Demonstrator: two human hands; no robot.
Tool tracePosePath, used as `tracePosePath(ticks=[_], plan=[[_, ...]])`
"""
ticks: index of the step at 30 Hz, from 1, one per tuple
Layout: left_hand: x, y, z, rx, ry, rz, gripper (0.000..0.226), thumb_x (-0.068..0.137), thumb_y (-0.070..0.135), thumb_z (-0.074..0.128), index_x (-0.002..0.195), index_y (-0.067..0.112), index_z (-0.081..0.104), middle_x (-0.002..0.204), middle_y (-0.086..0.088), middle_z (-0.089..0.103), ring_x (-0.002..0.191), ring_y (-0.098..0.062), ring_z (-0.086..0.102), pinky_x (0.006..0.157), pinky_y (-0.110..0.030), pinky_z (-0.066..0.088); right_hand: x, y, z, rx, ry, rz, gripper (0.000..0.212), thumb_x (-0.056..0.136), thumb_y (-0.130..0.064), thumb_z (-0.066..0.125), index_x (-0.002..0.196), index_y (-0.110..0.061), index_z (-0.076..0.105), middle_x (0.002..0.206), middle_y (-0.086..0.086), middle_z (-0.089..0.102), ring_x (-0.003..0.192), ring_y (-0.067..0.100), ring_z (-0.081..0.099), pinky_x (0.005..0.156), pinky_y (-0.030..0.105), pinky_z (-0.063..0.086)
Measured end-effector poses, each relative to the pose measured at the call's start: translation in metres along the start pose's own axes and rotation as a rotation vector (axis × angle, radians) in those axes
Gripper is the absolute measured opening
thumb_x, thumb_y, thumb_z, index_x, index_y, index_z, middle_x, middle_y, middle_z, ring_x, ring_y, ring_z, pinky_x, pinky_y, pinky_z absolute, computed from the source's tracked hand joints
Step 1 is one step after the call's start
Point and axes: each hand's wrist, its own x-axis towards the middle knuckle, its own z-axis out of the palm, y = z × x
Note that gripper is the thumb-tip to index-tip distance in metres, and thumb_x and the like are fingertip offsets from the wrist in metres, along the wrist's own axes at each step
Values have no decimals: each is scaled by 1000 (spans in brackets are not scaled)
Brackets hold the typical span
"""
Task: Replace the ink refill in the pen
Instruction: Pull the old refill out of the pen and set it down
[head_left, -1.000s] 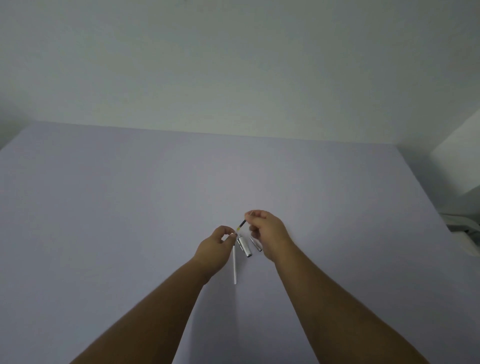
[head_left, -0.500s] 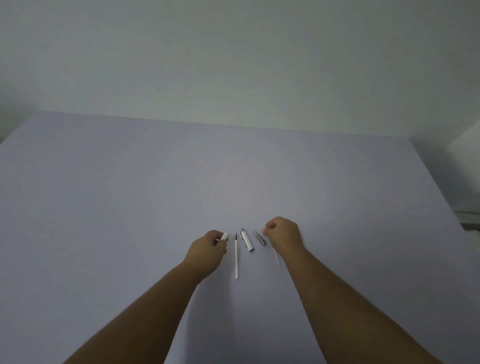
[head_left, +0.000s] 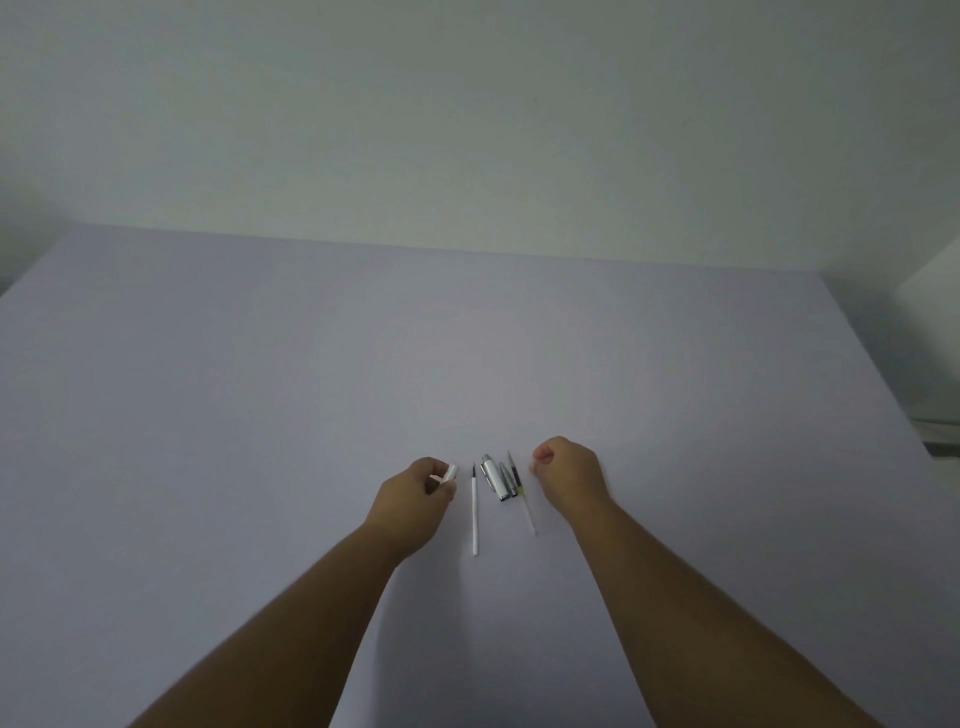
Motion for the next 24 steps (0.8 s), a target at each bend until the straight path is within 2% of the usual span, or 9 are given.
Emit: tracePosePath(ticks=[4,6,8,10,12,14,17,21,24], plan=[[-3,1,-3,25,28,7,18,93,27,53,108,20,59,97,-1,64,77,-16,54,61,-24,42,-13,-17,-3,5,14,-64,18,86,-13,52,93,-8,68,101,11,70,98,28,63,83,33,51],[-4,1,-6,32,70,12,10,92,26,56,99,20,57,88,2,59,81,-18,54,68,-25,41,-24,-30,3,-6,-78,-93,14,85,-21,57,75,-15,65,88,7,68,88,26,62,76,30,49],[-6,0,-9,30,101,15,7,91,25,57,94,19,55,84,4,57,82,-18,54,73,-26,40,-35,-41,14,-175,-170,-161,23,85,-28,58,65,-19,57,81,6,65,83,28,61,68,28,42],[-8,-1,-12,28,111,14,9,91,25,58,94,17,56,84,3,58,81,-17,54,73,-26,41,-45,-48,27,-384,-183,-236,16,89,-25,55,89,-14,66,103,9,68,100,29,64,74,30,45],[-10,-2,-14,21,112,13,10,91,26,59,94,17,56,83,3,57,79,-16,53,72,-25,41,-52,-49,38,-526,-147,-292,28,90,-18,55,116,-8,62,128,9,60,118,26,58,89,33,48],[-12,-4,-16,19,114,16,9,91,25,59,94,17,56,83,3,57,79,-16,53,72,-25,40,-59,-48,46,-563,-109,-314,32,93,-13,52,124,-8,58,144,8,48,132,21,48,98,34,46],[-14,-7,-17,29,119,29,10,91,25,60,94,17,56,84,3,57,80,-16,53,72,-25,40,-66,-47,52,-489,-85,-248,30,97,-14,40,117,-8,62,141,10,53,127,23,52,95,34,47],[-15,-10,-16,30,112,39,9,90,25,61,90,17,56,76,6,54,72,-14,50,59,-20,40,-65,-52,47,-259,-79,-110,32,90,-21,48,113,-7,63,126,9,63,111,27,62,83,31,49],[-15,-11,-14,46,99,39,9,89,26,62,89,19,57,78,5,56,71,-14,51,58,-20,39,-58,-60,33,144,-2,-47,21,86,-24,54,92,-8,66,86,8,67,81,25,62,68,27,45]])
